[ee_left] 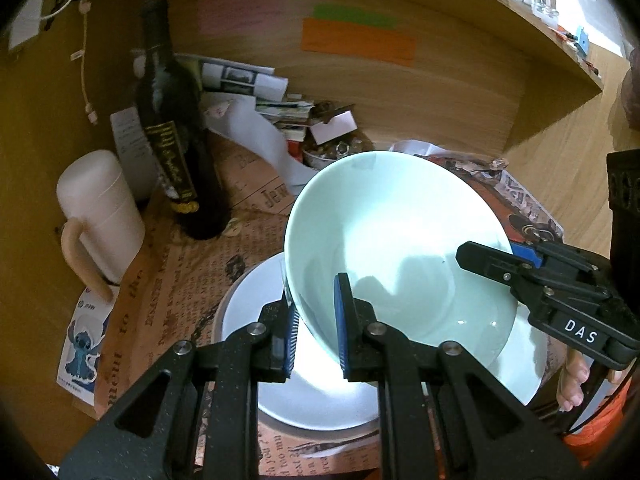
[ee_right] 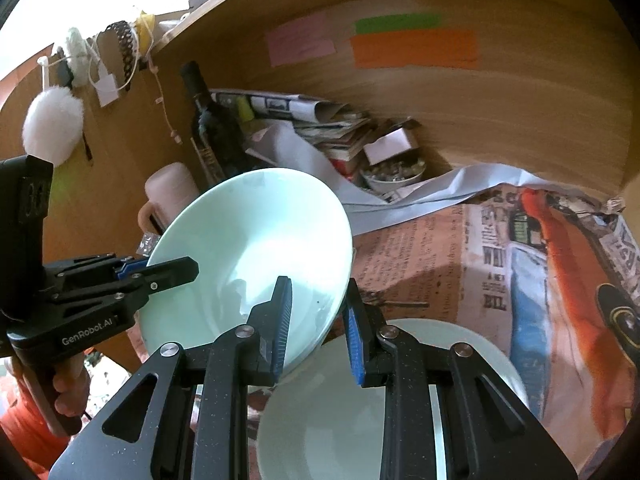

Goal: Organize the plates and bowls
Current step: 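Lower the mint green bowl into the white bowl and open both tools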

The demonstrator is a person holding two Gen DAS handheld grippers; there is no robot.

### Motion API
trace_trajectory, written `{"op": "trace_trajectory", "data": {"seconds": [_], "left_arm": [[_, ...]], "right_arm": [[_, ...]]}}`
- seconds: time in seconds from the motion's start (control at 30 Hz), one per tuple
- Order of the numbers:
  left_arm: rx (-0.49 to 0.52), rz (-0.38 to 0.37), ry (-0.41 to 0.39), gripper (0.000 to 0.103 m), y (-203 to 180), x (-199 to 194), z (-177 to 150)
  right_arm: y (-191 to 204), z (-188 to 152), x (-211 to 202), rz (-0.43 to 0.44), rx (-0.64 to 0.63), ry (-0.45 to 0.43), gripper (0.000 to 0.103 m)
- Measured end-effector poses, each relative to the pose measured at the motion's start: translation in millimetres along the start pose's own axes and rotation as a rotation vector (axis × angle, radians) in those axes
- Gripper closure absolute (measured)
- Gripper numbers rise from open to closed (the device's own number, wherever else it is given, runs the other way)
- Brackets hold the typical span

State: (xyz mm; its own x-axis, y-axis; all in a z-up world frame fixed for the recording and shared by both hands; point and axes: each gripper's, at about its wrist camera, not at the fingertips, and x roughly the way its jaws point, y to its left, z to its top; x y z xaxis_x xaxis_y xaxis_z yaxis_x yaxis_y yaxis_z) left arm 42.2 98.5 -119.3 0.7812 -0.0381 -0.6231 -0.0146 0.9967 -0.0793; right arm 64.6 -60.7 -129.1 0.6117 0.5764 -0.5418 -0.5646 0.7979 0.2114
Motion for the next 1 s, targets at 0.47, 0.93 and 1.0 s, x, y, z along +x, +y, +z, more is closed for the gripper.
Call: {"op": "trace_trajectory", "data": {"seconds": [0.47,0.93,1.0], "left_arm": [[-0.053,0.042,0.032,0.088,24.9,2.9,-19.3],[-0.064,0.052,0.077,0.088,32.8,8.5,-32.0],[-0.065,0.051,0.082,0.088,32.6,9.1,-33.5]], "right_arm": [[19.5,-5.2,30.4,0.038,-0.03,0.068,0.08],[29.1,-10.3,42.2,0.033,-0.057,0.104,0.08],[32.2,-10.7,43.5,0.017,-0.079,0.105,0.079]]}}
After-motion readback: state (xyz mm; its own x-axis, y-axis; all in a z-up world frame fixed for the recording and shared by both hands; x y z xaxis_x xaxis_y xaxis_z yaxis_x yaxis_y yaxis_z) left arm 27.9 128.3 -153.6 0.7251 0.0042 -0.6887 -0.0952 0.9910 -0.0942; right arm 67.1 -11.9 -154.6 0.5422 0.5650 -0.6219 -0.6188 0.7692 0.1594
